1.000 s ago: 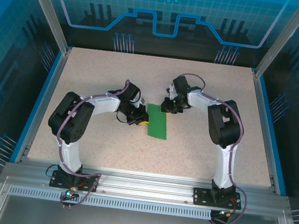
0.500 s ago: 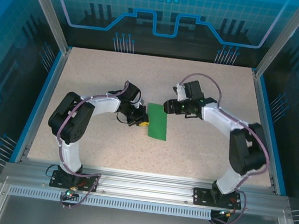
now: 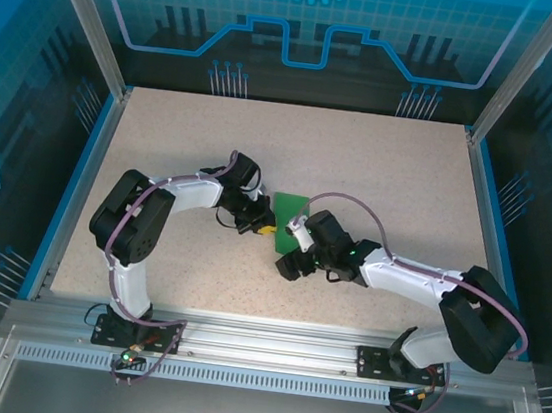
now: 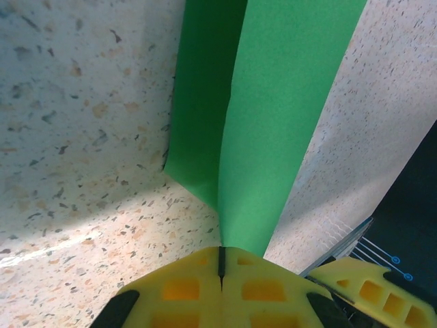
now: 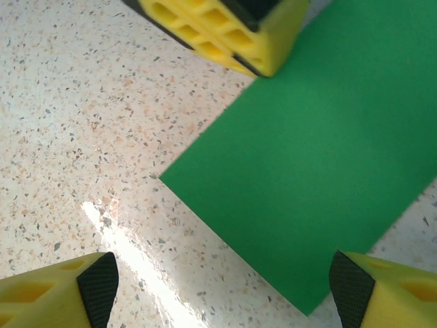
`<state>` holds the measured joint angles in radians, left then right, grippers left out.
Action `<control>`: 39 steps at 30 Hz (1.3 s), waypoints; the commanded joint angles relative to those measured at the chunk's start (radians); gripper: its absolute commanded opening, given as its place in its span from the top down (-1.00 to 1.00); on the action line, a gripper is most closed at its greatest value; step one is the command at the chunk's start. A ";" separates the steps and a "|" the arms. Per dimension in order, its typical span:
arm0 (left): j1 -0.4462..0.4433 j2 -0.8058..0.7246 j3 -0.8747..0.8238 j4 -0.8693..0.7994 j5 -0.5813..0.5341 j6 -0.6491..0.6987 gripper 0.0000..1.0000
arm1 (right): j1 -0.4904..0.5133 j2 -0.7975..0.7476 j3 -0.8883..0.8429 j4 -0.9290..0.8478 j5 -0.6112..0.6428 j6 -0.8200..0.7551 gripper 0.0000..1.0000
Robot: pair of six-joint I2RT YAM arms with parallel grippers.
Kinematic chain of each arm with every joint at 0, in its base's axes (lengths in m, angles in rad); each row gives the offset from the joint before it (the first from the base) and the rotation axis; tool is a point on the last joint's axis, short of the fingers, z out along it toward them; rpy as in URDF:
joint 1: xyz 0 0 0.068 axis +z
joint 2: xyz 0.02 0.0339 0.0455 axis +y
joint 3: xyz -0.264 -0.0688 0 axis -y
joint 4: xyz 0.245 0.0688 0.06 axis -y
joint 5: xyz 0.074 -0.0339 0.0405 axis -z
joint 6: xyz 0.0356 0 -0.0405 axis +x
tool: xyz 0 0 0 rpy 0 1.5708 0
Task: Fold a paper plane with a square sheet of paper (fold left side to right side)
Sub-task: Third fold the triangle at the center of the table.
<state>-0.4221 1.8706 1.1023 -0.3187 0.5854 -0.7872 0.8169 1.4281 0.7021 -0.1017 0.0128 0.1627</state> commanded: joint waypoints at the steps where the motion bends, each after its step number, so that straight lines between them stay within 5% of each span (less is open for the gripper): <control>1: -0.005 -0.028 0.021 -0.041 0.037 -0.010 1.00 | 0.042 0.055 0.038 0.029 0.089 -0.051 -0.69; 11: -0.006 -0.018 0.035 -0.055 0.041 -0.006 1.00 | 0.065 0.187 0.150 0.008 0.120 -0.090 -0.43; 21: -0.007 -0.012 0.045 -0.078 0.020 0.015 1.00 | 0.062 0.169 0.159 -0.007 0.085 -0.098 0.39; 28: -0.002 -0.010 0.069 -0.120 -0.026 0.054 1.00 | 0.029 0.157 0.145 -0.030 -0.034 -0.089 0.70; 32: 0.014 -0.031 0.082 -0.146 -0.043 0.082 0.85 | 0.010 0.154 0.139 -0.033 -0.082 -0.078 0.74; 36: 0.041 -0.071 0.107 -0.190 -0.078 0.121 0.44 | -0.023 0.153 0.132 -0.029 -0.135 -0.059 0.74; 39: 0.052 -0.082 0.142 -0.215 -0.087 0.145 0.38 | -0.040 0.150 0.130 -0.025 -0.167 -0.049 0.76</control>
<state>-0.3843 1.8381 1.1908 -0.4786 0.5209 -0.6926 0.7959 1.6032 0.8436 -0.1188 -0.0879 0.0895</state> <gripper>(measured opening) 0.310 0.126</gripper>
